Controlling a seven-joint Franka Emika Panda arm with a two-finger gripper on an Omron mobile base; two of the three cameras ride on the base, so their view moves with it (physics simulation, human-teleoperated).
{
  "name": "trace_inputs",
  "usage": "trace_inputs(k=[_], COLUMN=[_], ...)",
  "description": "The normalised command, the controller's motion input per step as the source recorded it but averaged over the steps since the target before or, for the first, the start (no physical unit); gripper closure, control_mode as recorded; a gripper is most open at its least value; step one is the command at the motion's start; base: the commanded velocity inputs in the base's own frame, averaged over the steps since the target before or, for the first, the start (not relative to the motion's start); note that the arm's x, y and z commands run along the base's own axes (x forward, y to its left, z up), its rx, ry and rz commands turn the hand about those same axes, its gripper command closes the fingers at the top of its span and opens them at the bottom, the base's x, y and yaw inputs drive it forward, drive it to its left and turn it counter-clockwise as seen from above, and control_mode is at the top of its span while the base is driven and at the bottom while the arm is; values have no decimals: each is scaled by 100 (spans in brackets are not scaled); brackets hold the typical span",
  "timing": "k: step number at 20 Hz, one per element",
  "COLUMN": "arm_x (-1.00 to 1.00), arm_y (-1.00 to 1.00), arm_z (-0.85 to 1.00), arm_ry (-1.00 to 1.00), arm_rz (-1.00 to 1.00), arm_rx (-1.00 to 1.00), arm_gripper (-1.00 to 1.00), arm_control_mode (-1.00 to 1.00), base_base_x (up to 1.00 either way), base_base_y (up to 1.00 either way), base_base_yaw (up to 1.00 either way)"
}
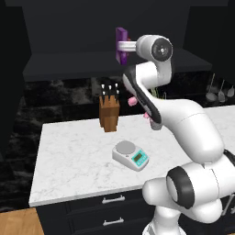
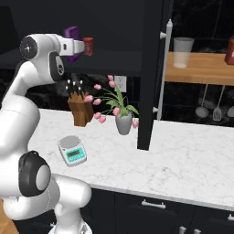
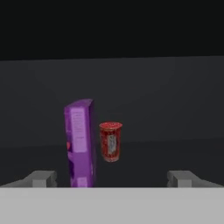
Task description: Pick the cereal and place it on the digital scale for weighing, and close the cabinet.
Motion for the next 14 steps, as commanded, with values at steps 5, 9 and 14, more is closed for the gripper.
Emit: trace_inputs(k=[5,9,14], arm_x=[0,15,19], arm_y=[44,14,0], arm_z=[0,0,0], arm_ry=[0,0,0], arm_rz=[0,0,0], arm_rx=[0,0,0], arm_gripper=[-100,-100,-100], arm_control_mode=[-100,-100,-100], base_base_x=[0,0,0], base_base_y=[0,0,0], base_base_yaw=[0,0,0])
